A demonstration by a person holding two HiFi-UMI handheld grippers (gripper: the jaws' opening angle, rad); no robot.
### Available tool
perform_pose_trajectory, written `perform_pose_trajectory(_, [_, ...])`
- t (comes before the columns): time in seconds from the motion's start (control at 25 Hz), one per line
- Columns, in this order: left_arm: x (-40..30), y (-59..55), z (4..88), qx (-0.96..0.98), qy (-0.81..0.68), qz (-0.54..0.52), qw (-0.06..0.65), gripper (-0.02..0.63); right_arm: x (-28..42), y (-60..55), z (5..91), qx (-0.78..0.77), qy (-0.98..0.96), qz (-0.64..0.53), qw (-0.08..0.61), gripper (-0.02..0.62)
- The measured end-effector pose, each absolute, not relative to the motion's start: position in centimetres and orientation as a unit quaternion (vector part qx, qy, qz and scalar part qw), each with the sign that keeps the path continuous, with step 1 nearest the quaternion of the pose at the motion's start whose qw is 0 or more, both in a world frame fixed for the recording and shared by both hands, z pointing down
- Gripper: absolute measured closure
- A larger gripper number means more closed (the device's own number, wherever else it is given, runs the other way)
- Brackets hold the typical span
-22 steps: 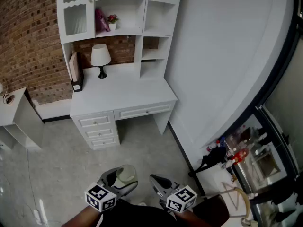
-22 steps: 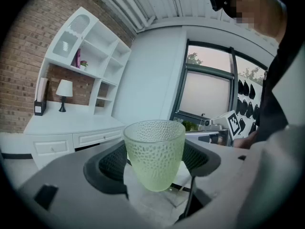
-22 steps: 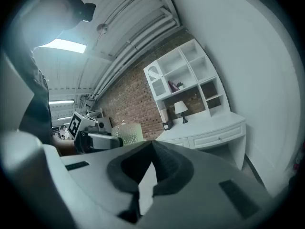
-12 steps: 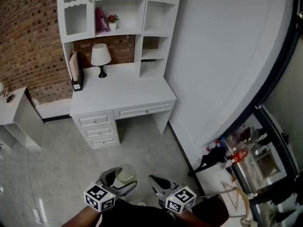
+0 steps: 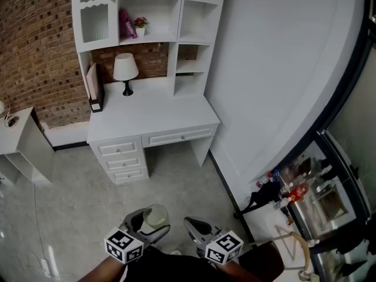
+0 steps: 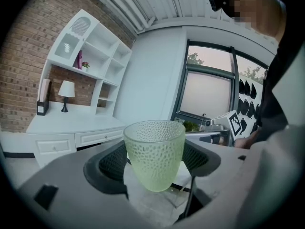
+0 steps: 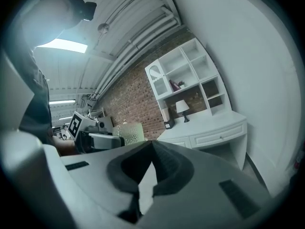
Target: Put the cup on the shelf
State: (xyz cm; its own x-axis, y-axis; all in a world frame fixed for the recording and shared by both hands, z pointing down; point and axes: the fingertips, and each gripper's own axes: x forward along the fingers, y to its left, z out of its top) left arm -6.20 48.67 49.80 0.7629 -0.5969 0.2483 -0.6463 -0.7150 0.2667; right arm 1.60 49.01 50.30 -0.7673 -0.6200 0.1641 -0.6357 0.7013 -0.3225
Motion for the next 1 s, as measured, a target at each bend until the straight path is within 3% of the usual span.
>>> perform_pose_trajectory(0.56, [-8.9,45.8,51.0,0.923,-0.335,0.085,0.171,0.25,-1.5,46.4,51.7,0.345,-0.918,0.19,0.039,0.589])
perform_pose_trajectory(1.0, [-15.7,37.5,49.0,0.932,-0.319,0.078,0.153,0.25,-7.3,37.7,50.2,0.384,-0.902,0.192,0.038,0.589])
